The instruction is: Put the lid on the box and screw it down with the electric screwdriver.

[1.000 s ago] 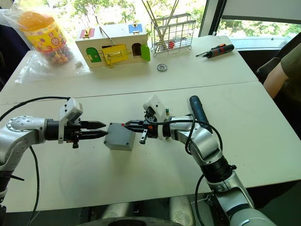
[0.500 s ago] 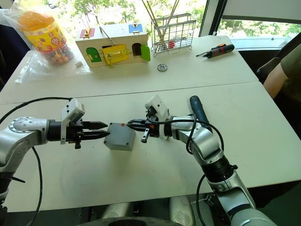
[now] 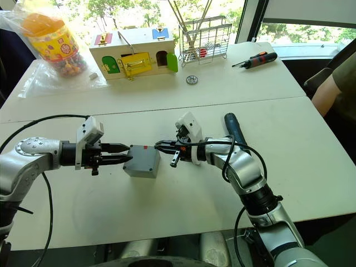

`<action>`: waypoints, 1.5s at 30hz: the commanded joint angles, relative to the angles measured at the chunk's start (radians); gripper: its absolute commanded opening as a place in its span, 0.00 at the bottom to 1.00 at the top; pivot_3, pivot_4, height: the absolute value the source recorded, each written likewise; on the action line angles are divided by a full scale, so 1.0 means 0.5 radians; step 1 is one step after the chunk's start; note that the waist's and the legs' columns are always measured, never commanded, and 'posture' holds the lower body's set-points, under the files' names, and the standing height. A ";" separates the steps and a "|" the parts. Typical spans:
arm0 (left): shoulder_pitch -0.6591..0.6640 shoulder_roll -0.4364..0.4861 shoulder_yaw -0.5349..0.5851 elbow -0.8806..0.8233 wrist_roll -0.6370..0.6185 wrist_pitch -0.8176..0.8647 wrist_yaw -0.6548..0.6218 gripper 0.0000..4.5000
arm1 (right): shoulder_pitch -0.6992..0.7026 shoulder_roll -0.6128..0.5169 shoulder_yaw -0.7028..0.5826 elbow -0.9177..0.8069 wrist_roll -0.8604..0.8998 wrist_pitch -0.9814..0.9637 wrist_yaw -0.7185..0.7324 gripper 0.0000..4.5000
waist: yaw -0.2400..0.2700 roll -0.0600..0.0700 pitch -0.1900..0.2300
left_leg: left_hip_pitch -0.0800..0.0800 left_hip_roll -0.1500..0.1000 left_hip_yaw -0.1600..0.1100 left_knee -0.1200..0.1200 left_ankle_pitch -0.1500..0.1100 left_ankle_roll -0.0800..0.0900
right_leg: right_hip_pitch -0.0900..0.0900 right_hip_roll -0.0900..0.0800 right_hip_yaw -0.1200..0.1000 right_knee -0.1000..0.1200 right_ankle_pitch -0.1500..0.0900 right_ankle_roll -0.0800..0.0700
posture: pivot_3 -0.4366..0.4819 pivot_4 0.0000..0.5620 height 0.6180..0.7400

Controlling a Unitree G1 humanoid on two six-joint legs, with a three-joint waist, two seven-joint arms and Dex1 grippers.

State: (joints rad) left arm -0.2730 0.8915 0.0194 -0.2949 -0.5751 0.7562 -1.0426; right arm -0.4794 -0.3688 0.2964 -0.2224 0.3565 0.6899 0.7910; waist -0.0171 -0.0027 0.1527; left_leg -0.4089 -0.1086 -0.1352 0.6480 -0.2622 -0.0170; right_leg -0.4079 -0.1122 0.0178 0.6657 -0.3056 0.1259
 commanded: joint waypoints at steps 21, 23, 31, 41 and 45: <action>-0.211 -0.120 -0.047 -0.043 -0.021 -0.038 -0.011 0.40 | -0.237 -0.189 -0.365 -0.268 0.223 0.368 0.000 0.68 | 0.009 0.000 0.000 | -0.001 -0.001 0.000 0.001 0.000 0.000 | 0.000 0.000 0.000 0.000 0.000 0.000 | 0.48 0.27 1.00; -0.272 -0.152 -0.094 -0.063 -0.021 -0.046 -0.035 0.40 | -0.290 -0.377 -0.508 -0.340 0.305 0.564 0.023 0.68 | 0.019 0.000 0.000 | -0.001 -0.001 0.000 0.002 0.000 0.000 | 0.001 -0.001 -0.001 -0.001 0.000 0.000 | 0.48 0.27 1.00; -0.391 -0.310 -0.222 -0.223 -0.081 -0.049 -0.076 0.40 | -0.655 -1.120 -0.667 -0.044 0.424 1.518 -0.016 1.00 | 0.001 0.001 0.001 | 0.000 0.001 0.004 0.000 -0.001 0.002 | 0.001 -0.001 0.001 -0.003 0.000 0.000 | 0.48 0.27 1.00; -0.394 -0.359 -0.320 -0.288 -0.031 -0.149 -0.114 0.40 | -0.879 -1.386 -0.046 0.508 0.677 1.849 0.045 1.00 | 0.009 0.000 0.001 | -0.001 0.001 0.009 0.001 -0.002 0.004 | 0.002 -0.003 0.003 -0.006 0.000 0.000 | 0.48 0.27 1.00; -0.338 -0.347 -0.325 -0.315 -0.005 -0.190 -0.102 0.40 | -0.921 -1.297 0.091 0.649 0.663 1.849 -0.033 1.00 | 0.007 0.000 0.001 | -0.001 0.001 0.009 0.000 -0.002 0.004 | 0.001 -0.003 0.003 -0.006 0.000 0.000 | 0.48 0.27 1.00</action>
State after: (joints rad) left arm -0.4483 0.7078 -0.1464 -0.4232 -0.5805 0.6814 -1.0936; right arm -0.9125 -1.0163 0.3342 0.0913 0.6797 1.6082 0.7839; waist -0.0136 -0.0024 0.1533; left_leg -0.4094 -0.1081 -0.1306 0.6480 -0.2632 -0.0152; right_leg -0.4075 -0.1136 0.0194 0.6628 -0.3056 0.1258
